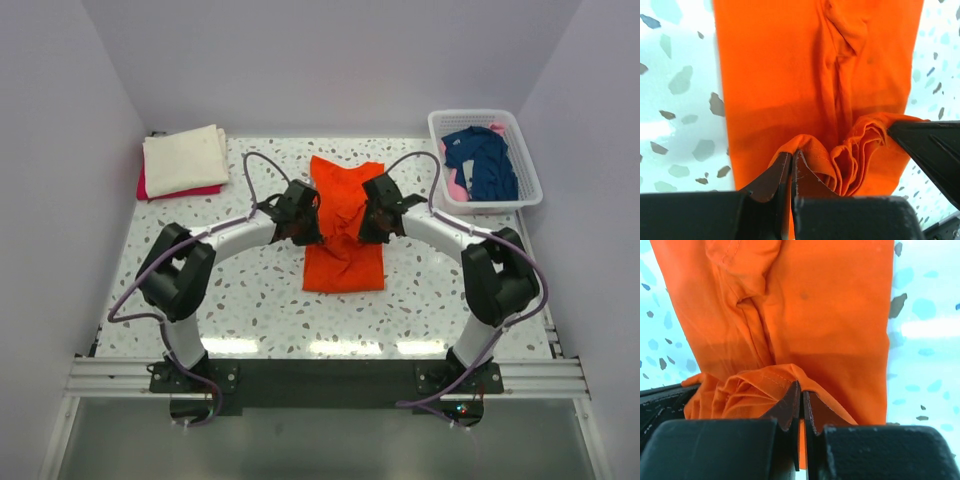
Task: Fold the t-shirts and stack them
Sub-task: Fold the tshirt
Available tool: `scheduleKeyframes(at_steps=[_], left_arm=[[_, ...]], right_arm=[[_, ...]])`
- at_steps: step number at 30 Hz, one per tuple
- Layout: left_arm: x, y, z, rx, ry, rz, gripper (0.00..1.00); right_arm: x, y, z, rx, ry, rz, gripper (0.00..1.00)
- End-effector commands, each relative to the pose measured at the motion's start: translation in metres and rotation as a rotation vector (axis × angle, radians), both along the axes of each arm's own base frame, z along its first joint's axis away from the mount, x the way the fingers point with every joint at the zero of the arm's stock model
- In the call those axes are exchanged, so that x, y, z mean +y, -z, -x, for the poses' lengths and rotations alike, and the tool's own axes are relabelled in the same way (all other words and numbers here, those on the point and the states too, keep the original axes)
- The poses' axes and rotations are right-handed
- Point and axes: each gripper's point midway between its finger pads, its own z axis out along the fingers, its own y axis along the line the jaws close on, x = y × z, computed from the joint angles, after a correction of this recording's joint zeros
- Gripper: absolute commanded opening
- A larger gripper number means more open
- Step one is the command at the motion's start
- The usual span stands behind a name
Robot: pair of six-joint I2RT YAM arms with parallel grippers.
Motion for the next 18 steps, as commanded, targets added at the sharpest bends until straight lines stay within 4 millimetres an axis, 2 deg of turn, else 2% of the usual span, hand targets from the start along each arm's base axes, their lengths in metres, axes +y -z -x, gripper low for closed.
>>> scheduleKeyframes(at_steps=[1,8,18], left_arm=[[-0.002,-0.015,-0.027,-0.063,-0.01,0.018,0.0],[0.005,-0.01,-0.04,-0.058,-0.025,0.013,0.0],[0.013,-0.005,-0.052,-0.043,-0.037,0.0,0.0]], right_arm=[[0.008,-0.014,-0.021,-0.054,-0.012,-0.039,0.0],[-0.009,-0.005,-0.031,-0.045,0.032,-0.058,0.0],[-0.016,0.005,-0.041,-0.034,0.051,-0.068,0.0]])
